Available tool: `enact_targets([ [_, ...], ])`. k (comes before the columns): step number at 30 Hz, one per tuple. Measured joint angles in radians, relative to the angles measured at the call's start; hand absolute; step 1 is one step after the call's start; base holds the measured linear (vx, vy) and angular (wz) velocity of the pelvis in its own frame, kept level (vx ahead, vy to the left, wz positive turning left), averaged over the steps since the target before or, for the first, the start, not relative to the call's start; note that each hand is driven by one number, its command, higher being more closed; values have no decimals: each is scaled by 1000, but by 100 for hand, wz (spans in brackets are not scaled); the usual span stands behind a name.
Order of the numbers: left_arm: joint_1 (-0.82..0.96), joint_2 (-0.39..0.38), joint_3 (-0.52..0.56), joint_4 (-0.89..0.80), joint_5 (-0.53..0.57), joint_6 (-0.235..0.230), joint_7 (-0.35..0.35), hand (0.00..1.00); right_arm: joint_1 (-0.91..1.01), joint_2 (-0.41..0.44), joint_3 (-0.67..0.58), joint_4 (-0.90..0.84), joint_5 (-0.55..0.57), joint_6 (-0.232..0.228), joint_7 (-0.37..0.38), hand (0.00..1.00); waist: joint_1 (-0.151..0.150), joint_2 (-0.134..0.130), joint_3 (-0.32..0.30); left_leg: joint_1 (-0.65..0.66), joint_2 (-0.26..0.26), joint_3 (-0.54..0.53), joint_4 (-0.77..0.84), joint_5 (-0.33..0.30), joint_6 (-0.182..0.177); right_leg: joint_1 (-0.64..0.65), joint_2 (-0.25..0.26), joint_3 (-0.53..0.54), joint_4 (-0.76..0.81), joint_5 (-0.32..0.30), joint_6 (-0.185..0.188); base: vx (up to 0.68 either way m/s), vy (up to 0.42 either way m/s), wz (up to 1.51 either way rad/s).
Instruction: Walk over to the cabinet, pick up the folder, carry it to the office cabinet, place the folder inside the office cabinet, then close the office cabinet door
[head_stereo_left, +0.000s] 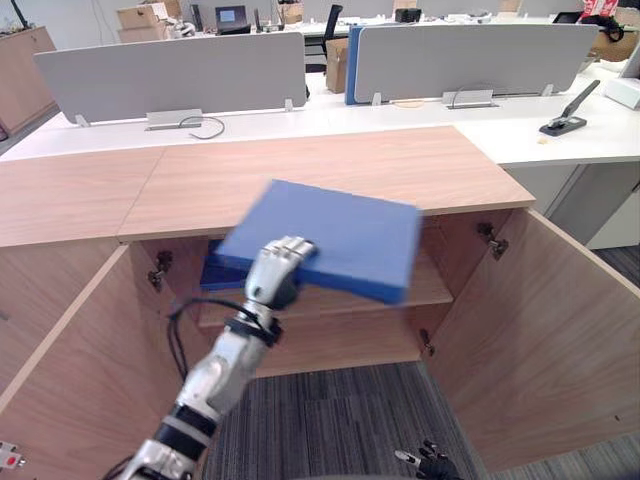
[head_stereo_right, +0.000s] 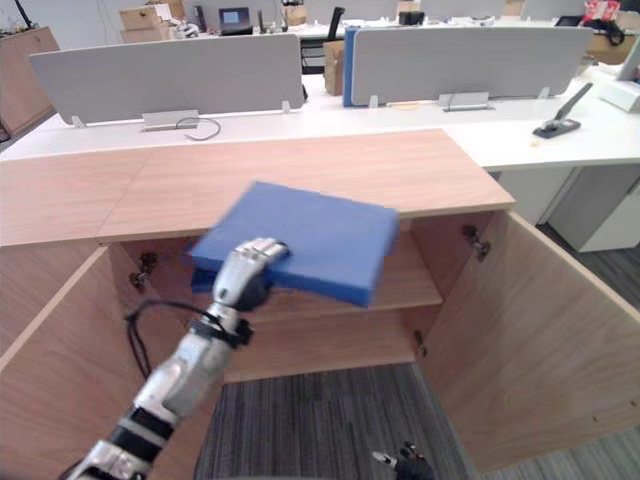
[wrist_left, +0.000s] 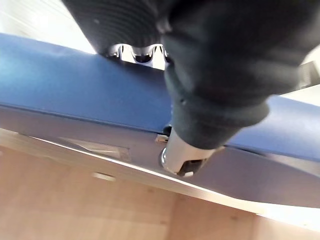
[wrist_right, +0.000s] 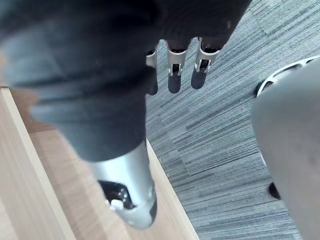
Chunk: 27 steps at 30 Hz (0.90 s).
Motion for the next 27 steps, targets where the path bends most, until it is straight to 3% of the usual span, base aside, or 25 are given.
enact_targets([
  [3,33,-69,-72,-70,-134,-71,-40,100,-3,2,0,-3,1,2,-6,0,2,-5,9,-7,-2,-7,-1,0,0,-3,-3,-7,-1,-2,3,-1,-1,4],
  [5,35,-85,-78,-78,-202,-87,-50,100,-4,2,1,-3,3,2,-9,0,0,0,6,-16,-2,-18,-1,0,0,-4,-2,-19,-4,-2,3,4,-12,13],
  [18,131,-125,-54,-221,-494,-74,-66,100,-7,9,11,17,42,3,-21,0,21,-4,-4,-34,-5,-33,0,1,0,0,-5,-27,-6,-1,3,5,-2,3],
  [21,179,-127,-48,-249,-782,-69,-159,100,-7,10,11,17,42,4,-24,0,23,-5,-6,-34,-5,-32,3,0,0,-1,-6,-24,0,-1,3,0,0,0],
  [23,228,-131,-23,-249,-1116,-42,-275,100,-4,10,11,17,61,9,-25,0,26,-5,-10,-33,-4,-29,6,0,0,-3,-6,-21,3,-1,3,-37,4,-3],
  [25,257,-133,-2,-249,-1257,-30,-318,100,4,12,9,16,86,13,-25,0,30,-5,-17,-34,-3,-26,6,0,0,-6,-6,-18,5,-1,3,-38,6,-5],
  [27,307,-140,43,-249,-1494,-11,-382,100,23,13,8,15,124,18,-24,0,39,-7,-40,-35,-2,-17,6,-1,1,-13,-6,-7,8,-1,3,-29,9,-11],
])
